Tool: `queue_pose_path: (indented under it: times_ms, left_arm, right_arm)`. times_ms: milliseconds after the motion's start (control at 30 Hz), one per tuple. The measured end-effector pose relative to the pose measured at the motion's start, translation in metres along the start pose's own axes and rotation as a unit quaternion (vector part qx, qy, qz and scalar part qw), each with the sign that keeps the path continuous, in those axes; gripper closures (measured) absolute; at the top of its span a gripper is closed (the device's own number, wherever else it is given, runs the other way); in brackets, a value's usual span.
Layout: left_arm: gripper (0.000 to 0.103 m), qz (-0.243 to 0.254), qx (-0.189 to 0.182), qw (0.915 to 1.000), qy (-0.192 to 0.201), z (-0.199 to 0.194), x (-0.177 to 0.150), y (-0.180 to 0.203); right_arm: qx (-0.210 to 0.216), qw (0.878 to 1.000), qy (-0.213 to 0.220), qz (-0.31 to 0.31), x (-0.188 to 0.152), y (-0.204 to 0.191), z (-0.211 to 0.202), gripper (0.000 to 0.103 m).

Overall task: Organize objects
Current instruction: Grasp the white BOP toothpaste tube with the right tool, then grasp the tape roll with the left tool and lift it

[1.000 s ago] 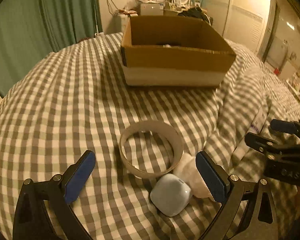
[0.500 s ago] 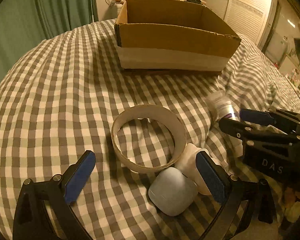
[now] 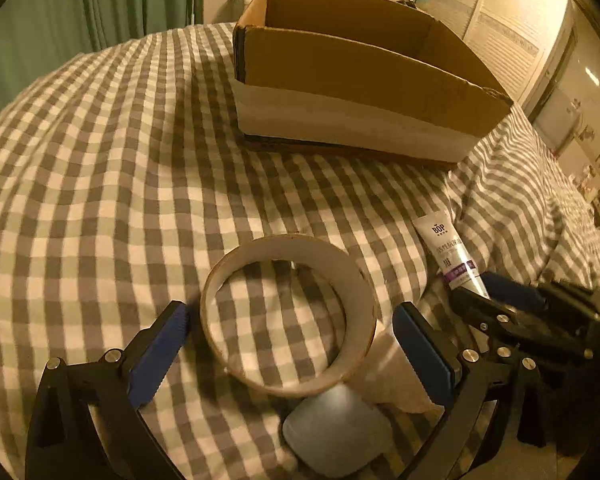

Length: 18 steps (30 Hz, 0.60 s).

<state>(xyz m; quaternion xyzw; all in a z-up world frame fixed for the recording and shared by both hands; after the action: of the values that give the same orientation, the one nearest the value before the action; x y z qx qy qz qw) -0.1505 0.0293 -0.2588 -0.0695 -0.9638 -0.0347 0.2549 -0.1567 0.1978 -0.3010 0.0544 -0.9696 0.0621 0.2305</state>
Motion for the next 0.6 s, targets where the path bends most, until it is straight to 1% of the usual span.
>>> queue_pose_path:
  times_ms: [33,67,167,300,400,500,600]
  left_arm:
    - [0.000,-0.006,-0.004,1.0000,-0.004,0.003,0.000,-0.001]
    - [0.000,-0.011,-0.005,0.9999,-0.007,0.004,0.000,-0.003]
    - [0.000,-0.012,-0.004,0.9998,-0.013,-0.004,-0.003,-0.007]
    - [0.000,0.017,0.014,0.9997,0.005,-0.024,-0.010,-0.010]
    - [0.000,0.017,0.012,0.9998,0.007,-0.032,-0.012,-0.014]
    - [0.000,0.012,0.018,0.9997,0.008,-0.034,-0.010,-0.018]
    - [0.000,0.030,0.029,0.9991,-0.005,-0.024,-0.011,-0.012]
  right_arm:
    - [-0.001,1.000,0.003,0.000,0.000,0.000,0.000,0.079]
    - [-0.003,1.000,0.006,0.000,0.000,0.001,-0.002,0.079]
    - [0.000,1.000,0.017,0.000,0.002,0.000,-0.009,0.080]
    - [0.003,0.999,0.032,-0.008,0.004,-0.003,-0.017,0.080]
    - [0.009,0.999,0.040,-0.007,0.005,-0.005,-0.023,0.080]
    - [0.015,0.999,0.044,-0.006,0.007,-0.007,-0.023,0.080]
    - [0.018,0.999,0.045,-0.004,0.008,-0.005,-0.026,0.080]
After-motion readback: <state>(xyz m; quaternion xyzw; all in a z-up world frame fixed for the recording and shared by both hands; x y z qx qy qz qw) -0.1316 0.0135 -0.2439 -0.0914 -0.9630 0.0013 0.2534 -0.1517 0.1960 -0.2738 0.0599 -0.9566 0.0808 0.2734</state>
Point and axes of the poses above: each gripper's, at about its wrist camera, not at the fingertips, and z roughly the way its jaws point, y to its right, x to its top, the point moved 10 cm from there along z, roughly the way its jaws point, and after that the axes turned 6 degrees about x, right-handed, at the moved point
